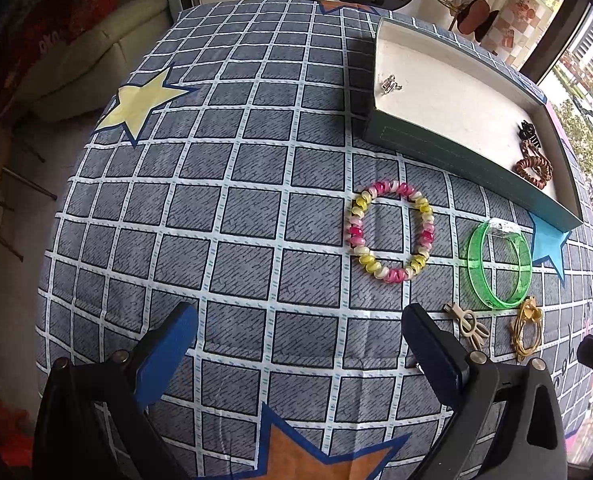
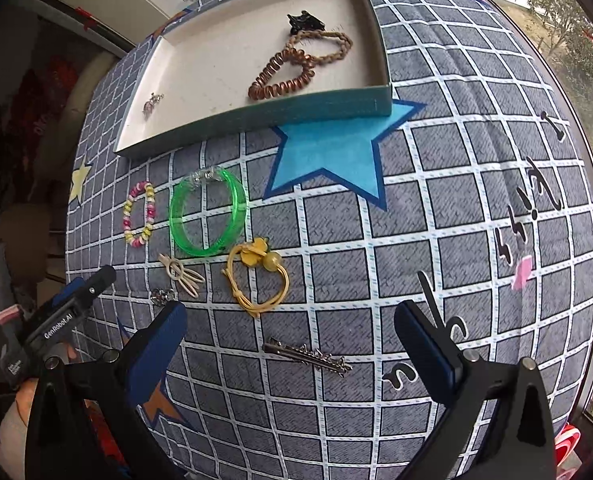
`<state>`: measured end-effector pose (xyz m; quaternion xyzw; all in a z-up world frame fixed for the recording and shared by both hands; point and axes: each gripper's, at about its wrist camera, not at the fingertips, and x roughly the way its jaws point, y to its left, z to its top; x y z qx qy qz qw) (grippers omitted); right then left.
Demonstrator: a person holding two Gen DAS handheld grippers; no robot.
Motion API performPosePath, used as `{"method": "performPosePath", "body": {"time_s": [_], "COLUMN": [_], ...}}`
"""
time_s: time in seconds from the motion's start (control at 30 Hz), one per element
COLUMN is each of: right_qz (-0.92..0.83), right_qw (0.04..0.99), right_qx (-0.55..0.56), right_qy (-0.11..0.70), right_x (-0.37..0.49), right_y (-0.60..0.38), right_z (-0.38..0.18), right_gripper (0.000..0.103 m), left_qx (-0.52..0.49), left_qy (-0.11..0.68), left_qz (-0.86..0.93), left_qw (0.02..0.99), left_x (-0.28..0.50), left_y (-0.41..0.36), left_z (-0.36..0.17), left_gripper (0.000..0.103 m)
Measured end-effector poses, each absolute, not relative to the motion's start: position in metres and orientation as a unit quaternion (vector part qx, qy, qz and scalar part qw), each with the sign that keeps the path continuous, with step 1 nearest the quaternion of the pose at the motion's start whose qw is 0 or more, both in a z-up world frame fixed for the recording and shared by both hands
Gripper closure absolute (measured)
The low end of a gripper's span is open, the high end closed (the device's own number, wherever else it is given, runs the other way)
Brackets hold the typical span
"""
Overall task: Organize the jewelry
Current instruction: 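Move the left tool to the beaded bracelet while the right tool approaches the yellow hair tie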
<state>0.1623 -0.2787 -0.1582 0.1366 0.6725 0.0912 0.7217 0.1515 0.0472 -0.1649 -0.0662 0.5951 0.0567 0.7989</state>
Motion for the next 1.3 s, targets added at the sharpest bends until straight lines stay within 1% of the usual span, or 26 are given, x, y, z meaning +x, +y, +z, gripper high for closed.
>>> {"method": "performPosePath", "body": {"time_s": [0.13, 0.47, 0.57, 0.6, 0.63, 0.87, 0.9, 0.93, 1.0, 1.1, 1.13, 1.17, 1.2, 1.27, 1.3], "right_qz": [0.08, 0.068, 0.068, 0.068, 0.068, 0.078, 0.078, 0.08, 0.083, 0.083, 0.084, 0.087, 0.092, 0.099, 0.104], "right_qw": [0.724, 0.728, 0.73, 0.73, 0.729, 0.728, 0.731, 0.733, 0.735, 0.741, 0.742, 0.743, 0.744, 0.745, 0.745], "right_qx": [0.103, 0.064, 0.047, 0.04, 0.034, -0.005, -0.015, -0.023, -0.038, -0.067, -0.076, -0.084, -0.088, -0.098, -0.104], "right_qy": [0.677, 0.679, 0.678, 0.679, 0.68, 0.681, 0.677, 0.675, 0.672, 0.663, 0.661, 0.658, 0.656, 0.652, 0.651], "right_x": [0.162, 0.177, 0.182, 0.184, 0.186, 0.193, 0.193, 0.194, 0.195, 0.197, 0.198, 0.198, 0.197, 0.196, 0.195], "right_y": [-0.272, -0.255, -0.249, -0.246, -0.243, -0.224, -0.221, -0.218, -0.211, -0.201, -0.197, -0.193, -0.186, -0.178, -0.174], "right_z": [-0.163, -0.177, -0.18, -0.181, -0.183, -0.194, -0.194, -0.195, -0.195, -0.196, -0.197, -0.197, -0.198, -0.199, -0.198], "right_gripper": [0.0, 0.002, 0.007, 0.014, 0.018, 0.022, 0.023, 0.024, 0.025, 0.032, 0.034, 0.035, 0.037, 0.037, 0.037], "left_qx": [-0.058, -0.044, -0.038, -0.035, -0.033, -0.01, -0.009, -0.007, -0.013, -0.013, -0.015, -0.017, -0.015, -0.011, -0.008], "left_qy": [0.593, 0.589, 0.592, 0.592, 0.592, 0.597, 0.598, 0.6, 0.599, 0.597, 0.596, 0.596, 0.595, 0.594, 0.594], "left_qz": [0.053, 0.046, 0.043, 0.042, 0.04, 0.024, 0.022, 0.021, 0.016, 0.013, 0.011, 0.007, 0.004, -0.002, -0.005], "left_qw": [0.801, 0.806, 0.804, 0.804, 0.804, 0.802, 0.801, 0.8, 0.8, 0.802, 0.803, 0.803, 0.803, 0.804, 0.805], "left_x": [0.16, 0.185, 0.193, 0.195, 0.198, 0.209, 0.21, 0.212, 0.214, 0.218, 0.217, 0.218, 0.218, 0.22, 0.221], "left_y": [0.047, 0.047, 0.044, 0.042, 0.041, 0.029, 0.028, 0.027, 0.027, 0.023, 0.022, 0.02, 0.018, 0.012, 0.01], "left_z": [-0.169, -0.177, -0.181, -0.182, -0.183, -0.192, -0.194, -0.195, -0.195, -0.196, -0.194, -0.193, -0.193, -0.191, -0.191], "left_gripper": [0.0, 0.0, 0.002, 0.002, 0.002, 0.002, 0.003, 0.008, 0.009, 0.01, 0.014, 0.018, 0.019, 0.026, 0.027]}}
